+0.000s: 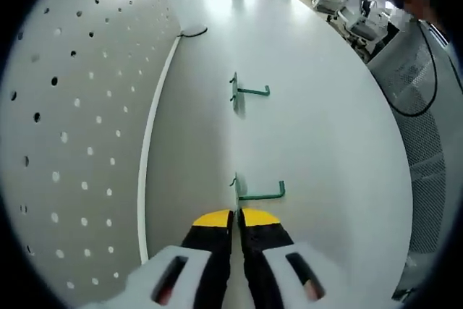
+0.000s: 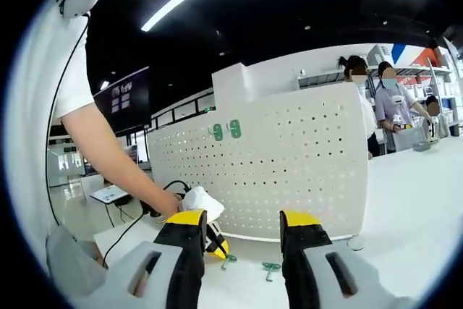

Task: Insert the hook assembly into the mounting plate slot until the hook locks in place.

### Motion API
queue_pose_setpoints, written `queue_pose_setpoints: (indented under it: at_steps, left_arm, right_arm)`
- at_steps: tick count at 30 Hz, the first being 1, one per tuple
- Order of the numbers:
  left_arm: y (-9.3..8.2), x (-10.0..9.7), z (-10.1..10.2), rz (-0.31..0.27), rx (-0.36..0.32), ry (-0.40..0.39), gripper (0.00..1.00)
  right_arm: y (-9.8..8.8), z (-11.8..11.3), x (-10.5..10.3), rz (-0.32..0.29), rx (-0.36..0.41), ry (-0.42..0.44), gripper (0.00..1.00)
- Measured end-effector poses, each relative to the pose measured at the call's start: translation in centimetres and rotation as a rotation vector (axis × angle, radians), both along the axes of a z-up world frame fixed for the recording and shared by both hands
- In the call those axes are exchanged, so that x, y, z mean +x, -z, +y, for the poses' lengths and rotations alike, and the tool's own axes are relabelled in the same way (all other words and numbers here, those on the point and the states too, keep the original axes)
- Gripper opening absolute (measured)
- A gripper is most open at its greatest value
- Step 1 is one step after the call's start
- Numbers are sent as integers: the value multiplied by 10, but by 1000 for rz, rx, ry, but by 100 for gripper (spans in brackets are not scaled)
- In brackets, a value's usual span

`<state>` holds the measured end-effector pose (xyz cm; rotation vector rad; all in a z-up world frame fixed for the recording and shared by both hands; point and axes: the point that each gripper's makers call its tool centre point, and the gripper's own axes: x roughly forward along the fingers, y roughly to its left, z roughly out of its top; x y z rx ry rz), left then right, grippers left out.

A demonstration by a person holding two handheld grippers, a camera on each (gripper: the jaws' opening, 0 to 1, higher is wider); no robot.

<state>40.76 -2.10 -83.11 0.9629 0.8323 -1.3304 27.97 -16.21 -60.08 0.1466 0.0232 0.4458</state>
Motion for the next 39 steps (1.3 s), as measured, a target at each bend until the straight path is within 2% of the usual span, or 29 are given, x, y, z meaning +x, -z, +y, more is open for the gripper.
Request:
queue_pose_setpoints:
  at_steps: [15,20,25,27,29,39]
  left_arm:
    - [-1,0,0,-22,-2,11,3]
    - [-1,1,0,-14,-27,-10,2]
    - [-2,-2,0,-11,-49,1,2]
    - [-4,1,0,-26,-55,-3,2]
    - [-6,1,-2,-7,-72,-31,2]
    - [-14,0,-12,-20,-119,-28,2]
  right_arm:
    - [1,-1,0,2,0,1,38]
    - [1,-1,0,5,-1,2,38]
    - [2,-2,1,5,-1,3,38]
    - [2,-2,1,3,0,4,38]
    - [2,-2,1,6,-2,2,38]
    - [0,-3,2,0,3,3,37]
